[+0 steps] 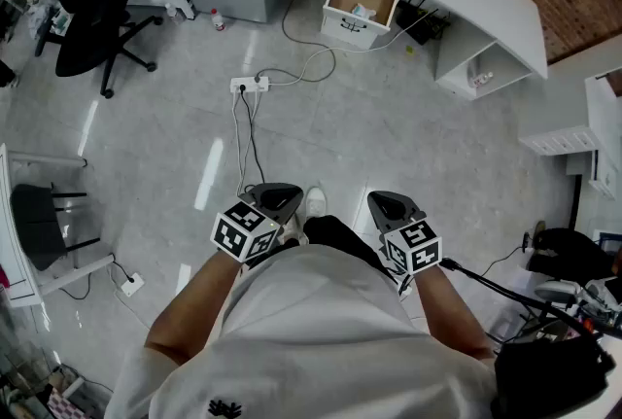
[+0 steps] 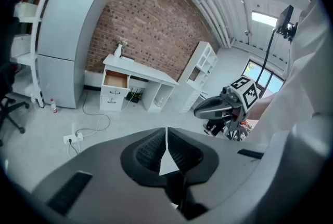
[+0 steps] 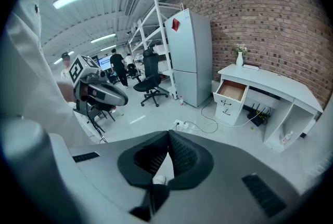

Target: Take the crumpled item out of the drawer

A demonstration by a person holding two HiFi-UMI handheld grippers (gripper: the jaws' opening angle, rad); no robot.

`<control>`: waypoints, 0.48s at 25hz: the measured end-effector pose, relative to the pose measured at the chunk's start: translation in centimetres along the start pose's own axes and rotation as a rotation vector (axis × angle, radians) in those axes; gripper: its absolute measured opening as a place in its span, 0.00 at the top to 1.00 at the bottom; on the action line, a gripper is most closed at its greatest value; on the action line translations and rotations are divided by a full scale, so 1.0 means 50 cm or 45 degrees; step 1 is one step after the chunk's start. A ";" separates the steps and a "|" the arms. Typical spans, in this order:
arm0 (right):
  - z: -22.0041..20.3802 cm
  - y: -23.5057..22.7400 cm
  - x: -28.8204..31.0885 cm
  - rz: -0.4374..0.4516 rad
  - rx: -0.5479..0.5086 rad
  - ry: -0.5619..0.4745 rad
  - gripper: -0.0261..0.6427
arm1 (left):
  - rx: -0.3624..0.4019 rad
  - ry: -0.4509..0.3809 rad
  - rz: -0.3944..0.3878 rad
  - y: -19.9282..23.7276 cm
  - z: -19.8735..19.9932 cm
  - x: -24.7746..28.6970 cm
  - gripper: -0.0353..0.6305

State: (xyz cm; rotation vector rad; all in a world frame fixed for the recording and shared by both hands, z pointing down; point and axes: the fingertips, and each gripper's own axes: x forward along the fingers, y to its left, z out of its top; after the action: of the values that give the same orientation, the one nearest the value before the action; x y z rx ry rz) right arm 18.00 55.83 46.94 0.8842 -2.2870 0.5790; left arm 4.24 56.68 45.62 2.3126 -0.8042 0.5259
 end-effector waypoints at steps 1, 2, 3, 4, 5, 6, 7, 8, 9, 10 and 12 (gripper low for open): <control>0.005 -0.007 0.003 0.001 -0.007 -0.001 0.92 | 0.006 -0.011 -0.016 -0.009 0.013 0.006 0.91; 0.011 -0.014 0.006 0.002 -0.012 -0.003 0.92 | 0.011 -0.018 -0.029 -0.016 0.024 0.012 0.91; 0.019 -0.021 0.009 0.004 -0.016 -0.008 0.92 | 0.014 -0.018 -0.035 -0.018 0.032 0.017 0.91; 0.029 -0.027 0.011 0.008 -0.019 -0.017 0.92 | 0.014 -0.009 -0.033 -0.016 0.037 0.020 0.91; 0.041 -0.032 0.012 0.013 -0.022 -0.028 0.92 | 0.010 0.005 -0.024 -0.010 0.039 0.022 0.91; 0.053 -0.039 0.012 0.020 -0.028 -0.039 0.92 | 0.004 0.019 -0.011 -0.004 0.043 0.024 0.91; 0.063 -0.051 0.010 0.027 -0.033 -0.048 0.92 | 0.000 0.031 0.002 0.002 0.050 0.027 0.91; 0.069 -0.066 0.008 0.034 -0.037 -0.053 0.92 | 0.001 0.039 0.015 0.007 0.061 0.034 0.91; 0.072 -0.086 0.007 0.038 -0.037 -0.056 0.92 | 0.010 0.043 0.027 0.011 0.075 0.044 0.91; 0.073 -0.110 0.009 0.042 -0.034 -0.058 0.92 | 0.024 0.044 0.039 0.016 0.093 0.058 0.91; 0.072 -0.157 0.019 0.044 -0.023 -0.054 0.92 | 0.048 0.034 0.058 0.029 0.134 0.090 0.91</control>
State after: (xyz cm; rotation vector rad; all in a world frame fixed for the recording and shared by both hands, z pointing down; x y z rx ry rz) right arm 21.63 47.97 46.38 0.8577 -2.3458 0.5591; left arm 7.64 49.44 43.85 2.3212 -0.8431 0.5954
